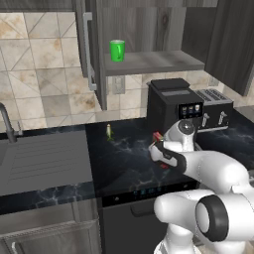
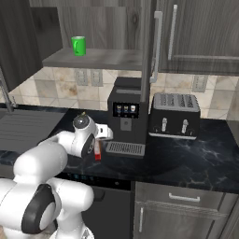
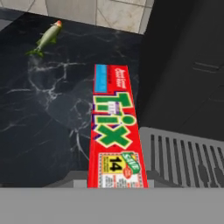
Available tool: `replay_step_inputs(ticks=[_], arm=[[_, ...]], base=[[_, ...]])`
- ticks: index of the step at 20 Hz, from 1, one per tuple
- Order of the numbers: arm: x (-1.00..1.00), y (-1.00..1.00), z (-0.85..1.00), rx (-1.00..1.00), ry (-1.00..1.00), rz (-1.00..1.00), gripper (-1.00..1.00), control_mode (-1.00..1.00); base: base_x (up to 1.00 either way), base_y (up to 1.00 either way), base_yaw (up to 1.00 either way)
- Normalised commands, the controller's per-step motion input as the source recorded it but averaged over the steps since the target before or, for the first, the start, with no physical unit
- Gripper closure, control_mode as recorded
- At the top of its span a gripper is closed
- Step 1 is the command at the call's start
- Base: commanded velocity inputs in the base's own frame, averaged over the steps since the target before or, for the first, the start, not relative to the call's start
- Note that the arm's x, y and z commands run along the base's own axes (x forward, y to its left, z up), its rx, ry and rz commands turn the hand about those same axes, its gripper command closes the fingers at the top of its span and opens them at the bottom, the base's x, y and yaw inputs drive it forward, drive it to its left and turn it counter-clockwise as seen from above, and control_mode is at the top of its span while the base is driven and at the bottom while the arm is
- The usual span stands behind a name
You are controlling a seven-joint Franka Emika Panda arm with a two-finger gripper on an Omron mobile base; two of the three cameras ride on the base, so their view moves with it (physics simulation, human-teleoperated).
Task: Pick the jam and cereal from the counter and place them in the cabinets closest to them.
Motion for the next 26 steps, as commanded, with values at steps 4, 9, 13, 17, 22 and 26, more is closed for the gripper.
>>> replay_step_inputs(ticks=[4, 9, 13, 17, 22, 26], arm=[[-0.02, 0.0, 0.36, 0.02, -0.04, 0.0, 1.0, -1.0], [-0.06, -0.01, 0.44, 0.02, -0.06, -0.02, 1.0, -1.0], [-0.11, 0.0, 0.48, 0.02, -0.06, -0.01, 1.0, -1.0], [-0.13, 0.0, 0.49, 0.0, -0.03, -0.01, 1.0, -1.0], [-0.22, -0.05, 0.47, 0.0, -0.03, -0.02, 1.0, -1.0], [-0.3, -0.09, 0.47, 0.0, -0.01, -0.02, 1.0, -1.0]], base=[[0.0, 0.0, 0.0], [0.0, 0.0, 0.0], [0.0, 0.0, 0.0], [0.0, 0.0, 0.0], [0.0, 0.0, 0.0], [0.0, 0.0, 0.0]])
